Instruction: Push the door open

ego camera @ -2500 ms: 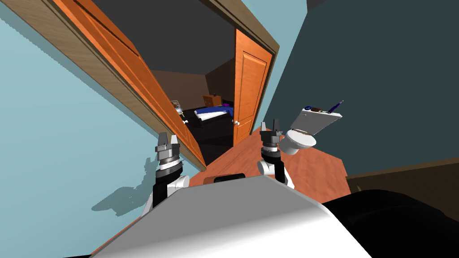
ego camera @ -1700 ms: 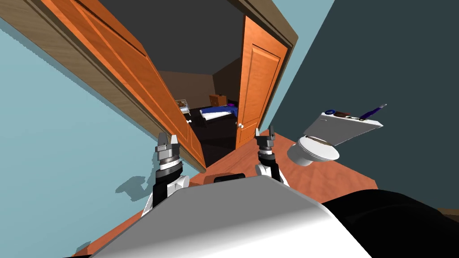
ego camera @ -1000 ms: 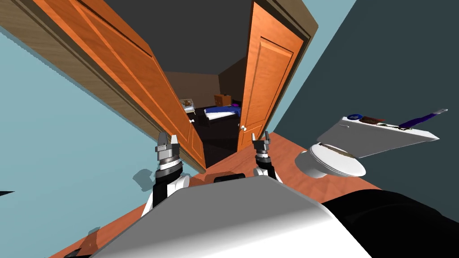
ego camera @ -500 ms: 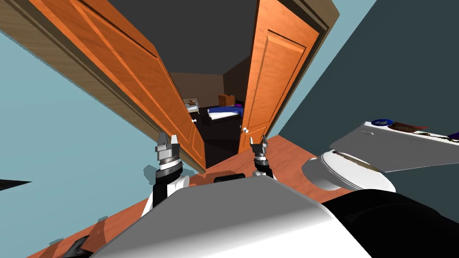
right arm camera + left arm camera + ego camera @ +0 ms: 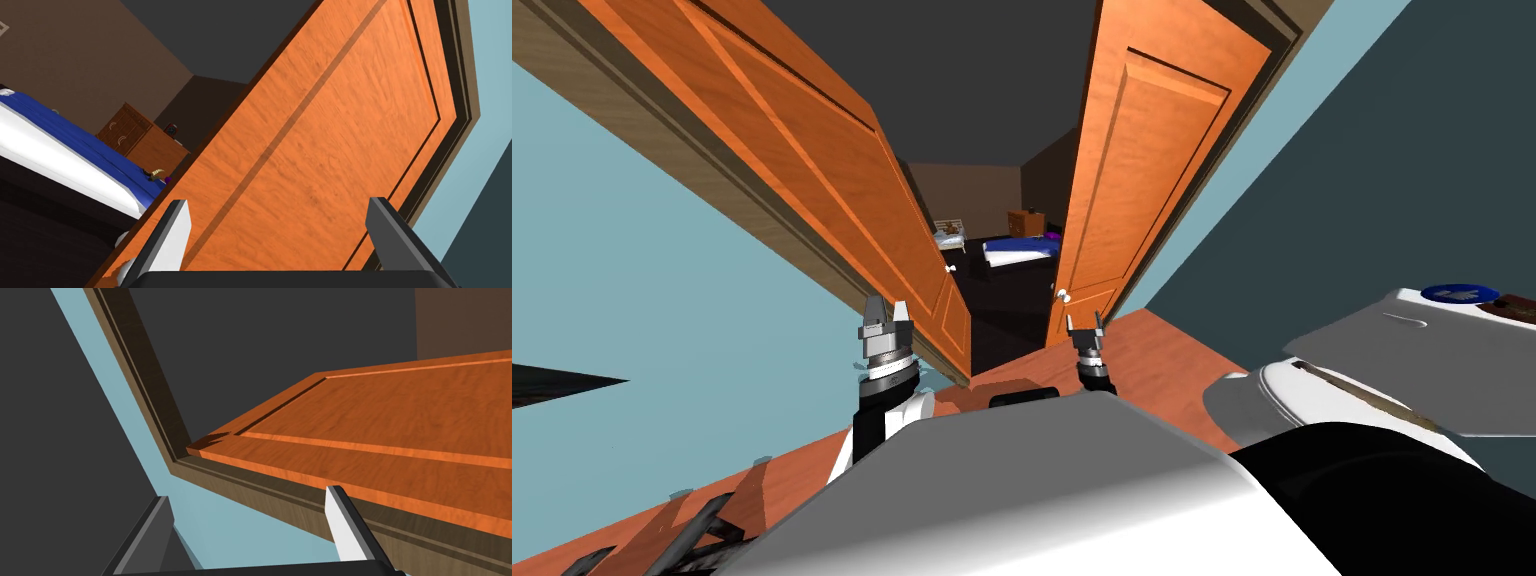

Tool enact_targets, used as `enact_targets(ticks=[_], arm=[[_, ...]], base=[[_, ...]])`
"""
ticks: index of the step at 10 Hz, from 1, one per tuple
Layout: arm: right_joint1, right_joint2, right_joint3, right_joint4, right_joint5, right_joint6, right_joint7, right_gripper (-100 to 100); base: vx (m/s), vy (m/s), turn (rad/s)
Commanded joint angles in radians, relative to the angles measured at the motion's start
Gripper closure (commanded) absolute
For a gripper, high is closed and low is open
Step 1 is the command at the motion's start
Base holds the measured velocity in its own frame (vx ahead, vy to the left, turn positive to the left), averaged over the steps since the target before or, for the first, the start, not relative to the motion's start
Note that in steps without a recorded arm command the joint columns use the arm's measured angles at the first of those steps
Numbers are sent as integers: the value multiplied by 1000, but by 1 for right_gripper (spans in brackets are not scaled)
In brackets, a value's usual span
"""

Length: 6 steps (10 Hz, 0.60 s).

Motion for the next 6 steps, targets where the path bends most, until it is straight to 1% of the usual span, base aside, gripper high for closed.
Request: enact_targets(ticks=[1,6], arm=[[9,-4,16,39,-13,-23,-44,-100],[28,-14,57,147,-55,-70,-168,-100]], base=[[70,-87,183],[68,-108,150]])
